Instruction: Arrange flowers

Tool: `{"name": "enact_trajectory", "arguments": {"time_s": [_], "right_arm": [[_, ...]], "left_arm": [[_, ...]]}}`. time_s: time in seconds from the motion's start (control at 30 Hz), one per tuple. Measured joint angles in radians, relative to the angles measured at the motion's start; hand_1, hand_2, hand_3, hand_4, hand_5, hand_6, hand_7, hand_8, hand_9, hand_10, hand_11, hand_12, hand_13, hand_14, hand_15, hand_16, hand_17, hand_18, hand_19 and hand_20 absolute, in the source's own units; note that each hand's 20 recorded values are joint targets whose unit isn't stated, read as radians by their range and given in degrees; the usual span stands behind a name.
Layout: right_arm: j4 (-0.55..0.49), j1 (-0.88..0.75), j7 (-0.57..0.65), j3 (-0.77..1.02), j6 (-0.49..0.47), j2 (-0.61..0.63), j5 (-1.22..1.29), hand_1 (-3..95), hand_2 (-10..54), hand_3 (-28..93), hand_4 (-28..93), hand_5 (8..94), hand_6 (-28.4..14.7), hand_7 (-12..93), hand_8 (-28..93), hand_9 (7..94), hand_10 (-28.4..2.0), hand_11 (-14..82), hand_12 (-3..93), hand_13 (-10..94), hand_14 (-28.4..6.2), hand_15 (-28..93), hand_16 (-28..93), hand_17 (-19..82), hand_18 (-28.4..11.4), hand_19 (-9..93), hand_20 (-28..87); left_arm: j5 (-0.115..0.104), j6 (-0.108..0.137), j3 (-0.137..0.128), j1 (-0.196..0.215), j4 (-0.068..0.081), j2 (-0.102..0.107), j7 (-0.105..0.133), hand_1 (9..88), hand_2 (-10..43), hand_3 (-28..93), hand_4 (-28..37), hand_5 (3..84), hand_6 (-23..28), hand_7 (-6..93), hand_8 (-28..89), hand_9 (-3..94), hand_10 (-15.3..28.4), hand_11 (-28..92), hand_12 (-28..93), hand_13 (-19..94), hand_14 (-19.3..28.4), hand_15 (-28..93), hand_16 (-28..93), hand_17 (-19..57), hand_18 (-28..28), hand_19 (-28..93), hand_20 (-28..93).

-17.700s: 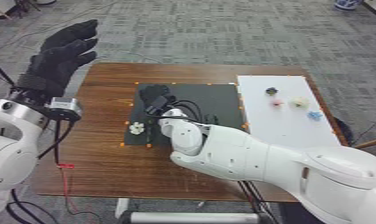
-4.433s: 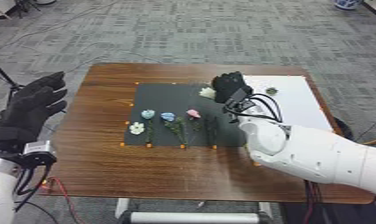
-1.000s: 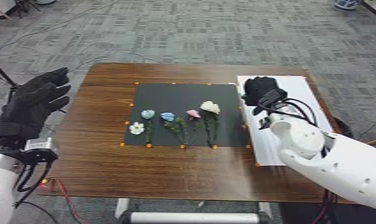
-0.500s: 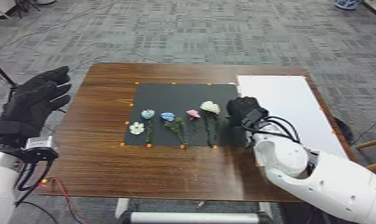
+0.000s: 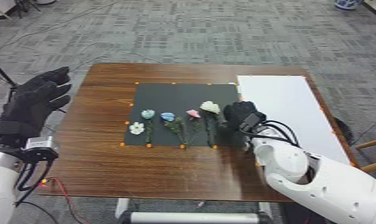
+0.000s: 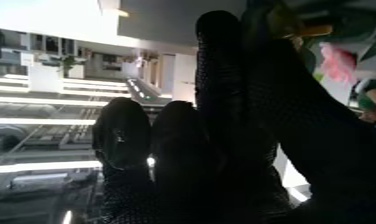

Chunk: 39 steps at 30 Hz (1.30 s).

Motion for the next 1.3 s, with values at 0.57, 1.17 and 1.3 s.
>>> {"name": "enact_trajectory", "arguments": {"time_s": [0.57,1.17,1.3], "right_arm": [[-0.134,-0.221,-0.052,0.356,-0.016,0.026,0.171,22.0,-7.1,91,-27,35.0,-6.8,38,-14,33.2,-16.1,36.0,28.8,51,-10.4,83,23,29,-20.2,83,54],[0.075,-0.641,-0.899,1.018,0.145,-0.176,1.098,15.2,-7.3,88,-24,34.9,-1.4,10,-9,33.1,-8.5,6.4,22.4,22,-8.8,1,33,-2,-20.4,34,15],[0.064,-0.677,-0.922,1.063,-0.095,-0.21,1.248,13.7,-5.9,87,-24,33.7,-3.0,9,-8,33.0,-9.3,5.1,22.3,22,-9.7,-1,33,-3,-21.4,33,14]], "left_arm": [[0.0,0.0,-0.01,0.002,-0.002,-0.001,0.002,25.4,-1.6,72,-26.7,25.3,2.5,20.5,-10,17.2,10.0,21,18,6,12.7,39,-5,-11.4,17.0,39,8],[0.018,-0.001,0.039,-0.02,0.001,-0.046,0.016,25.5,-2.0,72,-26.3,24.2,2.4,19.2,-9,15.3,9.6,19,18,5,12.6,36,-5,-11.6,17.5,38,7],[0.029,-0.001,0.054,-0.031,0.005,-0.058,0.019,25.5,-2.2,72,-26.3,24.4,2.4,19.3,-9,15.5,9.7,19,18,5,12.5,36,-5,-11.8,17.5,38,7]]}}
